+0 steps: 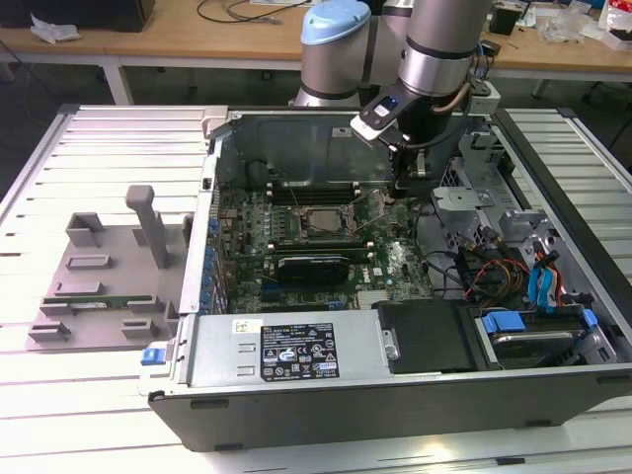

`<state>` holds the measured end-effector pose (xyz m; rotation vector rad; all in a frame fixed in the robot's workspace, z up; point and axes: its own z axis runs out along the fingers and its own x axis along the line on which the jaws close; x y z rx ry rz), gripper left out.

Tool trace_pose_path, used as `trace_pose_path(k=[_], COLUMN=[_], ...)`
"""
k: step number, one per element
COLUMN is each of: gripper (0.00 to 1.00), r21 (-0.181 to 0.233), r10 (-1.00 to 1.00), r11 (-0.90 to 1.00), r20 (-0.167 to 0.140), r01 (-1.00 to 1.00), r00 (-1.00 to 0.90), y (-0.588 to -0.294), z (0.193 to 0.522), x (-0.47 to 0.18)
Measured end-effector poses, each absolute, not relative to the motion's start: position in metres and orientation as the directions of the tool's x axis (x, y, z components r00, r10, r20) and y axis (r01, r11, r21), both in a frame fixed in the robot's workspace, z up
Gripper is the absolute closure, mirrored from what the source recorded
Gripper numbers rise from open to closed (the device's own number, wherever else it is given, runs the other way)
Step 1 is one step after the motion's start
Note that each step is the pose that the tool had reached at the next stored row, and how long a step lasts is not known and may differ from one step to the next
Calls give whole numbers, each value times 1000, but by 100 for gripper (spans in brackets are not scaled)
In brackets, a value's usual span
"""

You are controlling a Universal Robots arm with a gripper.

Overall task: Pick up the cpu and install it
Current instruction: 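Close the cpu cover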

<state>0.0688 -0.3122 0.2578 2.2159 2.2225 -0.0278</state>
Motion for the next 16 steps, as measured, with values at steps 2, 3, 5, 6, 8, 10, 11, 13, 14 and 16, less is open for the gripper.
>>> trace_pose_path(k=[2, 3, 5, 6, 8, 10, 11, 13, 14, 16], gripper=[89, 89, 89, 89, 89, 89, 89, 89, 89, 89], r21=[-10, -10, -10, -10, -10, -11, -11, -10, -11, -10], r10=[1000, 1000, 1000, 1000, 1000, 1000, 1000, 1000, 1000, 1000], r11=[3, 3, 3, 3, 3, 3, 3, 3, 3, 3], r20=[-15, -15, -15, -15, -15, -15, -15, -15, -15, -15], r01=[1000, 1000, 1000, 1000, 1000, 1000, 1000, 1000, 1000, 1000], r00=[-3, -3, -3, -3, -3, -3, -3, -3, -3, -3], y=[-312, -312, -312, -312, -312, -312, -312, -312, -312, -312], z=[253, 250, 245, 244, 242, 242, 242, 242, 242, 242], x=[69, 70, 72, 72, 68, 62, 60, 57, 55, 48])
